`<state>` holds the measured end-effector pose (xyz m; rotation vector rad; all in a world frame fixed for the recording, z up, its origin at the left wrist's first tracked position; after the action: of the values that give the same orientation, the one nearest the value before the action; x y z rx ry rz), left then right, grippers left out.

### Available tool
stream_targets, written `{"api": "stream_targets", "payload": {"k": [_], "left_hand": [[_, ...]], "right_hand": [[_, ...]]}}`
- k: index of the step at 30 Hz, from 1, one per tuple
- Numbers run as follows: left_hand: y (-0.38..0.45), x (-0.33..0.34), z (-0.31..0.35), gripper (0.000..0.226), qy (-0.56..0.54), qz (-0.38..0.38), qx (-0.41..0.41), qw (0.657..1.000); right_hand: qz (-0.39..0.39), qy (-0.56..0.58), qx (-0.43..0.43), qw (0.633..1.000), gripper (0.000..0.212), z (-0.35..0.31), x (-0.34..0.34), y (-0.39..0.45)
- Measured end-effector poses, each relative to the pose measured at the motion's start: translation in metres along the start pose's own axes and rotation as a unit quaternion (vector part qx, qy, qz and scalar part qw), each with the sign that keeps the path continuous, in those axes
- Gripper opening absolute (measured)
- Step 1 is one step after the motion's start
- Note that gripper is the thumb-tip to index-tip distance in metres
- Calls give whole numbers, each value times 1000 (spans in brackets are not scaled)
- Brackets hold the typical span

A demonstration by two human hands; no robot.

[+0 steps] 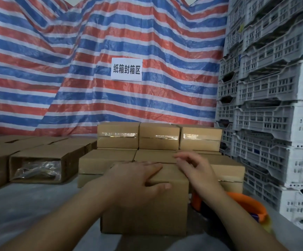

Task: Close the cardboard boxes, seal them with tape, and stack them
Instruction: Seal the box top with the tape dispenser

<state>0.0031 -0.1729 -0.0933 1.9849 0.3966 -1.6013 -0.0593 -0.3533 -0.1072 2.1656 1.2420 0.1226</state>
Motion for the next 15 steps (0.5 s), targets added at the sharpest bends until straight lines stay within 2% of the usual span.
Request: {"api": "stream_targets", "payload": {"k": [2, 3, 5, 7, 9, 12, 15], "left_hand": [[-2, 0, 1, 75, 1, 1, -8, 1000], [-3, -1, 1, 74, 2, 3, -9, 1000], [-5, -1, 2, 75, 1, 4, -10, 1000], [-6, -1, 2, 75, 1, 7, -11, 1000], [-6, 0, 1, 76, 3, 15, -16, 1000], [-7, 1, 2, 77, 3, 19, -15, 1000], [-8, 0, 2, 77, 4, 13, -14, 1000]], "right_hand": [[70, -137, -122, 981, 17, -13, -17, -1], [75, -214, -138, 964, 20, -16, -25, -4], [53, -381, -87, 919, 34, -14, -38, -11], [43, -485, -25, 873, 46, -8, -52, -23], [36, -529, -1, 848, 50, -5, -61, -37], [12, -555, 44, 830, 52, 6, -68, -53], [-10, -554, 89, 827, 55, 16, -69, -66]]}}
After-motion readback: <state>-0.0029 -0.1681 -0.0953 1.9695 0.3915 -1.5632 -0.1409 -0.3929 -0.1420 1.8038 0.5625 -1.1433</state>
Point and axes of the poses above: each hand's wrist, its own y-axis towards the middle knuckle, its own x-axis out of the palm, z = x × y, the point moved 3 cm from there along y, towards the middle knuckle, and after that the axes turned 5 degrees about y, right-handed, at the moved point
